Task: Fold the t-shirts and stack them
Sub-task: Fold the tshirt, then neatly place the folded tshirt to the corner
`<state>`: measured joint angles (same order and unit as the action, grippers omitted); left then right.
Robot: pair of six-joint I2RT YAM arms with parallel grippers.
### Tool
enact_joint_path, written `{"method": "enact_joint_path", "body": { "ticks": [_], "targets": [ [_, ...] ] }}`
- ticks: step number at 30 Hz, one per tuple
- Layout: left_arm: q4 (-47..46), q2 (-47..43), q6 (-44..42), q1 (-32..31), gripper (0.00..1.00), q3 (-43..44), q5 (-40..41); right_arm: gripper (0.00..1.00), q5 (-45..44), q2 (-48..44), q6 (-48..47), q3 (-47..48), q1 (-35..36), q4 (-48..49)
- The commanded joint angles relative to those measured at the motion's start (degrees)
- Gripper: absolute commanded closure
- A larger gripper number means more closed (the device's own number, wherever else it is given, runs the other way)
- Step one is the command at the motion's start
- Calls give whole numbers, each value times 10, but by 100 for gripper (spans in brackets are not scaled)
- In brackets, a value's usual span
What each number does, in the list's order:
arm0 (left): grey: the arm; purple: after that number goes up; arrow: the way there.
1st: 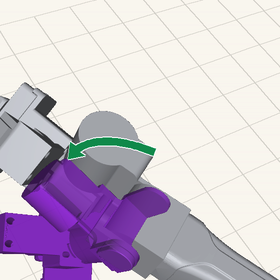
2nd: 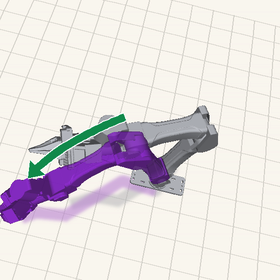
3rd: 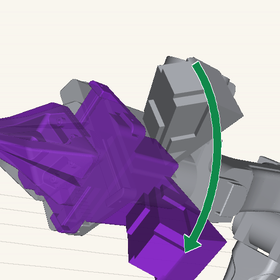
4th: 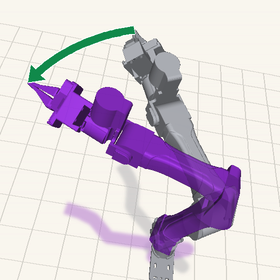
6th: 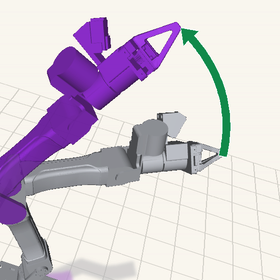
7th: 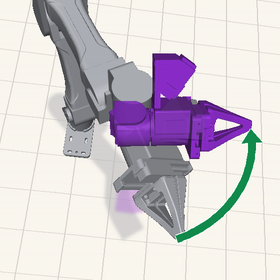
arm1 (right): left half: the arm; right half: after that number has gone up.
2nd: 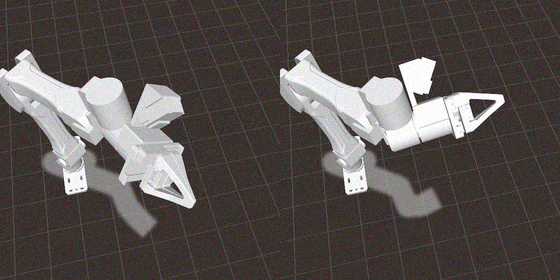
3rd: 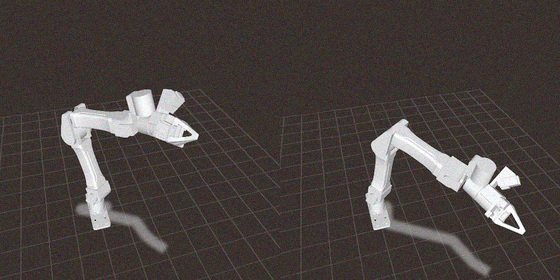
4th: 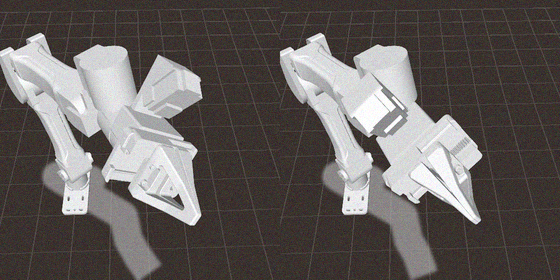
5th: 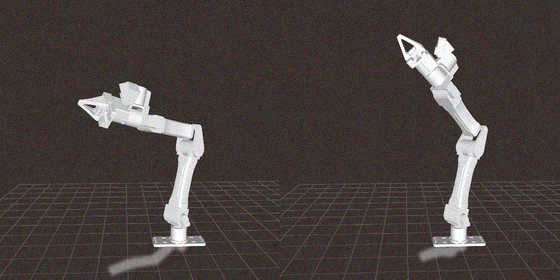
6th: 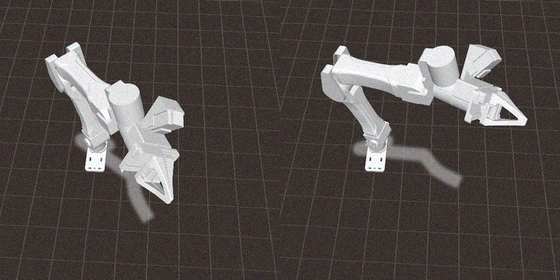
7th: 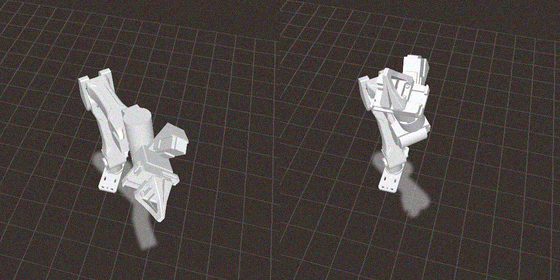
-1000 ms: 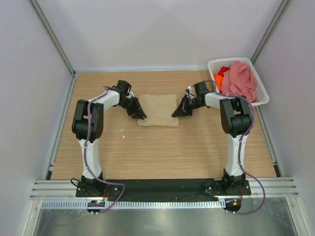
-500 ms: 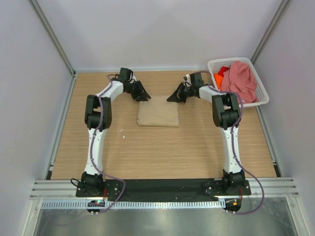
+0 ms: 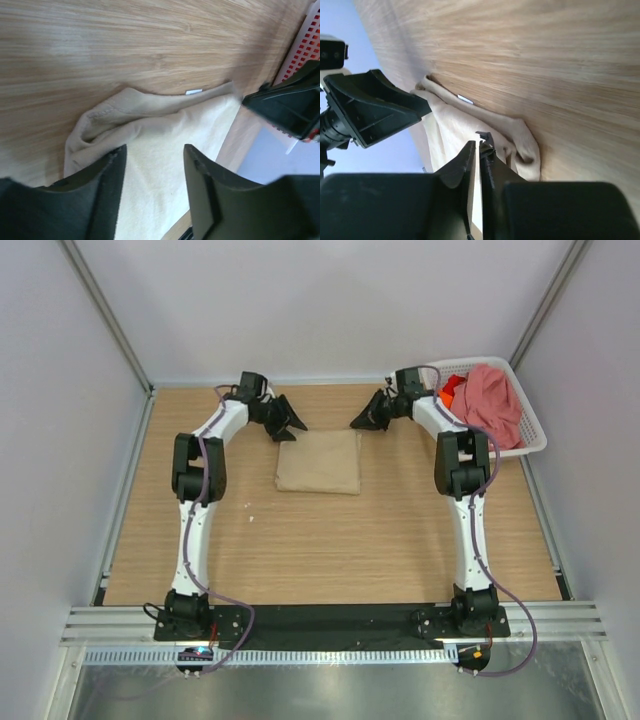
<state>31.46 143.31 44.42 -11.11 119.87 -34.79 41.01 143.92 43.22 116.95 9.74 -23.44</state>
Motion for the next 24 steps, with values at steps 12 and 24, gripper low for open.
{"method": "enact_joint_path", "body": {
  "ticks": [12,24],
  "targets": [
    [114,-193,-195,17,13,-49,153,59,-96,-155,-176,70,-4,-322],
    [72,-124,-286,14,15,-84,129,53,-105,-484,-216,-259,-5,-324]
  ]
}}
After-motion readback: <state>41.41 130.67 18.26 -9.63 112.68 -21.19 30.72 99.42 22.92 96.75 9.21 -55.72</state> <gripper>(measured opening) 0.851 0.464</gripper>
